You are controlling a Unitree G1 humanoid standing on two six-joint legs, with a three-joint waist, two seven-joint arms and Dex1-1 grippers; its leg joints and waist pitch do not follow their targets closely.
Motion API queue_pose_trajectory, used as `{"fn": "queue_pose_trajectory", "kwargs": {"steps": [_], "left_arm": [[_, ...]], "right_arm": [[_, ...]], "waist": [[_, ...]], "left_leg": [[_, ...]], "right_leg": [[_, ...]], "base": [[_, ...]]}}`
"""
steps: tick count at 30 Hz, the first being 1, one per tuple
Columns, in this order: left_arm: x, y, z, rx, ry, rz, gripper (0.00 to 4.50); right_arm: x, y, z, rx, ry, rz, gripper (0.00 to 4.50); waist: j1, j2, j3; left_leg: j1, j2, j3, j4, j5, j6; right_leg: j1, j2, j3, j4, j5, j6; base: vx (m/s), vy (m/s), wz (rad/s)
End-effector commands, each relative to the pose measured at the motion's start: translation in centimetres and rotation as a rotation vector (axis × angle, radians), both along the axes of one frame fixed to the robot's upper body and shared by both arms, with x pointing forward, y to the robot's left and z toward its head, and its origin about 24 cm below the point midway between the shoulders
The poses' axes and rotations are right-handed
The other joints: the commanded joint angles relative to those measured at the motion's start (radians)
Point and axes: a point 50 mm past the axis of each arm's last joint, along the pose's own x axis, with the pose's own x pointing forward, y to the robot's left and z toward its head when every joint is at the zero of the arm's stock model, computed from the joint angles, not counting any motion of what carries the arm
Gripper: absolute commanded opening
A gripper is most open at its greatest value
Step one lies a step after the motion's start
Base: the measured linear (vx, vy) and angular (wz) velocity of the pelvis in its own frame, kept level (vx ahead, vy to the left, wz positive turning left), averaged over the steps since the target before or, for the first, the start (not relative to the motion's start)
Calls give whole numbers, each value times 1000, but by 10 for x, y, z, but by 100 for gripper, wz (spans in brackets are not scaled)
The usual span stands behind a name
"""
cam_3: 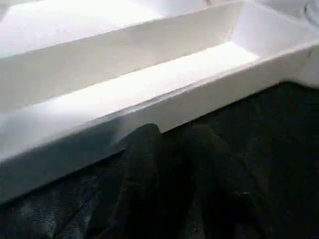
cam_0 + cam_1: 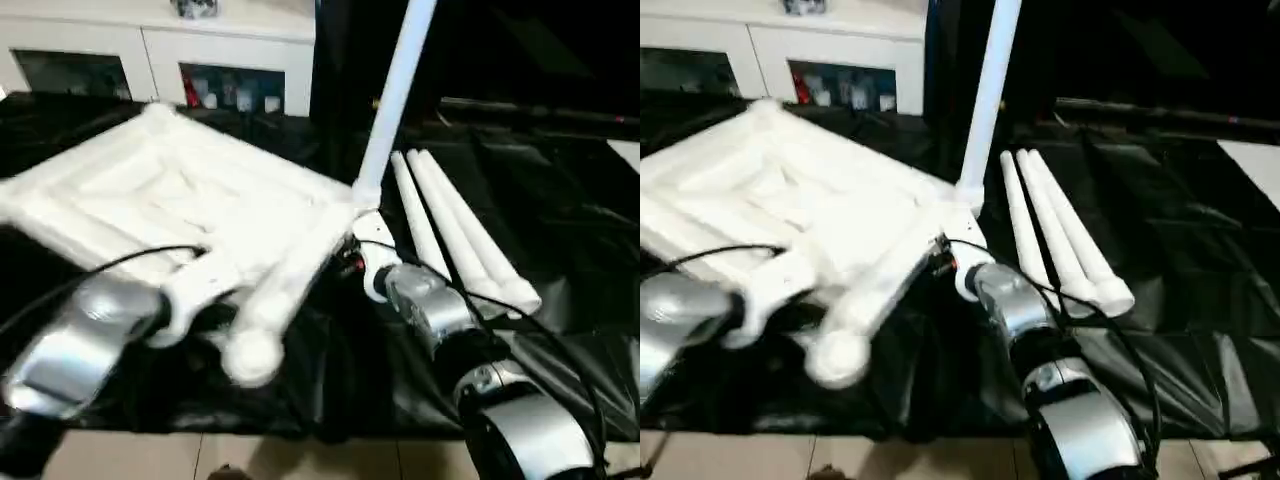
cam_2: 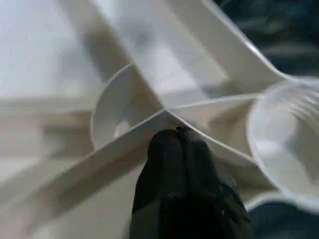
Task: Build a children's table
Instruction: Rotate table base
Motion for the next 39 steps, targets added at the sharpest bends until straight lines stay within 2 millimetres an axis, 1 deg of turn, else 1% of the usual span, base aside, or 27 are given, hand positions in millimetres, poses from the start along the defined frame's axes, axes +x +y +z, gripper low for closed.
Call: {"fn": "queue_pose_trajectory", "kwargs": {"steps": [1, 2, 3, 5, 6, 7, 8, 12, 13, 14, 17, 18, 19, 20, 21, 22, 23, 24, 26, 29, 31, 32, 33, 34, 35, 37, 39], "left_arm": [[2, -15, 0, -16, -5, -73, 0], [4, -25, -2, -26, 3, -108, 0], [6, -30, -3, -33, -1, -117, 0], [11, -39, -4, -43, -10, -124, 0], [12, -41, -5, -45, -11, -126, 0], [16, -48, -6, -51, -26, -128, 0], [19, -53, -7, -64, -31, -126, 0], [25, -64, -7, -81, -45, -125, 0], [27, -72, -8, -98, -50, -133, 0], [28, -73, -8, -100, -51, -133, 0], [34, -81, -12, -98, -80, -113, 0], [37, -81, -12, -100, -93, -88, 0], [41, -80, -13, -100, -108, -66, 0], [43, -79, -13, -99, -118, -51, 0], [43, -79, -13, -99, -118, -51, 0], [48, -70, -13, -67, -142, -25, 0], [48, -70, -13, -67, -142, -25, 0], [49, -60, -10, -46, -158, -13, 0], [46, -53, -4, -62, -161, -18, 0], [40, -44, 5, -84, -169, -26, 0], [38, -36, 13, -100, -196, 13, 0], [38, -33, 15, -109, -198, 38, 0], [37, -32, 16, -115, -200, 53, 0], [36, -29, 18, -124, -204, 72, 33], [35, -24, 22, -146, -227, 112, 33], [35, -24, 25, -194, -246, 148, 46], [35, -24, 28, -262, -269, 185, 72]], "right_arm": [[2, 4, 6, 10, -18, 29, 77], [1, 4, 4, 20, -11, 41, 70], [1, 4, 4, 21, -12, 44, 63], [1, 3, 4, 22, -15, 45, 52], [1, 3, 4, 22, -15, 44, 41], [1, 3, 3, 27, -15, 45, 31], [1, 3, 3, 34, -13, 49, 23], [0, 4, 3, 47, -11, 62, 7], [-2, 6, 3, 66, -4, 76, 7], [-2, 7, 2, 70, -3, 79, 7], [-3, 9, 2, 84, -3, 85, 7], [-2, 8, 3, 82, -18, 73, 7], [0, 7, 6, 82, -38, 50, 7], [2, 6, 8, 82, -52, 34, 7], [2, 6, 8, 82, -52, 34, 7], [9, -2, 18, 97, -97, -34, 7], [9, -2, 18, 97, -97, -34, 7], [13, -11, 27, 126, -118, -74, 7], [15, -20, 33, 126, -138, -101, 42], [17, -30, 41, 127, -157, -126, 42], [19, -38, 49, 145, -162, -153, 84], [21, -40, 52, 144, -170, -164, 83], [21, -42, 54, 143, -175, -170, 82], [23, -44, 58, 140, -186, -177, 91], [25, -51, 63, 125, -174, -224, 91], [29, -58, 69, 128, -166, -291, 126], [33, -64, 77, 175, -156, -337, 130]], "waist": [[0, 27, -66], [2, 39, -69], [-1, 32, -69], [-1, 30, -69], [-1, 46, -69], [-3, 37, -68], [-3, 41, -69], [0, 39, -70], [1, 55, -72], [-2, 48, -72], [1, 47, -73], [1, 46, -72], [2, 59, -72], [-1, 51, -70], [0, 50, -72], [2, 51, -72], [2, 54, -71], [2, 54, -72], [0, 54, -72], [1, 56, -71], [2, 60, -70], [0, 58, -70], [1, 63, -70], [1, 61, -70], [1, 60, -68], [-1, 58, -67], [-1, 56, -67]], "left_leg": [[0, 4, 3, -71, -178, -49], [0, 4, 1, -70, -168, -49], [-1, 3, 2, -69, -165, -48], [-1, 3, 2, -68, -158, -44], [-2, 2, 1, -68, -162, -46], [1, 4, 3, -67, -174, -46], [1, 1, 4, -66, -181, -44], [-1, 2, 2, -66, -169, -35], [-1, 3, -1, -65, -167, -37], [-1, 3, 1, -63, -168, -35], [-2, 2, 1, -63, -163, -22], [-3, 2, 1, -63, -165, -21], [-2, 2, -1, -63, -174, -24], [-1, 2, 1, -63, -186, -24], [-1, 2, 1, -63, -188, -23], [-1, 2, 1, -63, -182, -20], [0, 2, 1, -63, -180, -17], [-2, 2, 0, -63, -176, -17], [-2, 4, -2, -63, -162, -13], [1, 3, 1, -63, -149, -13], [3, 3, 2, -62, -159, -16], [1, 4, 1, -62, -159, -17], [3, 4, 2, -62, -162, -21], [3, 3, 2, -62, -170, -22], [4, 1, 3, -62, -179, -22], [2, 1, 2, -62, -177, -29], [3, -2, 4, -61, -185, -30]], "right_leg": [[57, -62, 60, -61, -101, -175], [58, -64, 60, -56, -77, -182], [60, -62, 59, -59, -66, -186], [62, -63, 59, -57, -59, -193], [61, -63, 59, -56, -57, -196], [60, -62, 59, -61, -61, -196], [61, -60, 59, -63, -68, -198], [64, -61, 58, -62, -65, -201], [65, -63, 58, -57, -53, -205], [65, -61, 58, -61, -37, -209], [67, -61, 57, -61, -41, -212], [68, -62, 57, -62, -48, -211], [66, -63, 56, -63, -64, -208], [65, -62, 56, -68, -82, -204], [66, -63, 56, -67, -89, -204], [66, -64, 56, -68, -97, -202], [64, -64, 56, -69, -102, -200], [66, -63, 56, -67, -98, -199], [66, -62, 55, -63, -80, -190], [63, -59, 56, -61, -56, -198], [61, -57, 55, -61, -56, -204], [63, -57, 55, -59, -49, -208], [60, -56, 55, -58, -49, -208], [61, -57, 55, -60, -55, -209], [60, -55, 55, -63, -72, -204], [63, -56, 56, -63, -88, -197], [61, -55, 56, -66, -110, -187]], "base": [[0, 0, 0], [0, 0, 0], [0, 0, 0], [0, 0, 0], [0, 0, 0], [0, 0, 0], [0, 0, 0], [0, 0, 0], [0, 0, 0], [0, 0, 0], [0, 0, 0], [0, 0, 0], [0, 0, 0], [0, 0, 0], [0, 0, 0], [0, 0, 0], [0, 0, 0], [0, 0, 0], [0, 0, 0], [0, 0, 0], [0, 0, 0], [0, 0, 0], [0, 0, 0], [0, 0, 0], [0, 0, 0], [0, 0, 0], [0, 0, 0]]}}
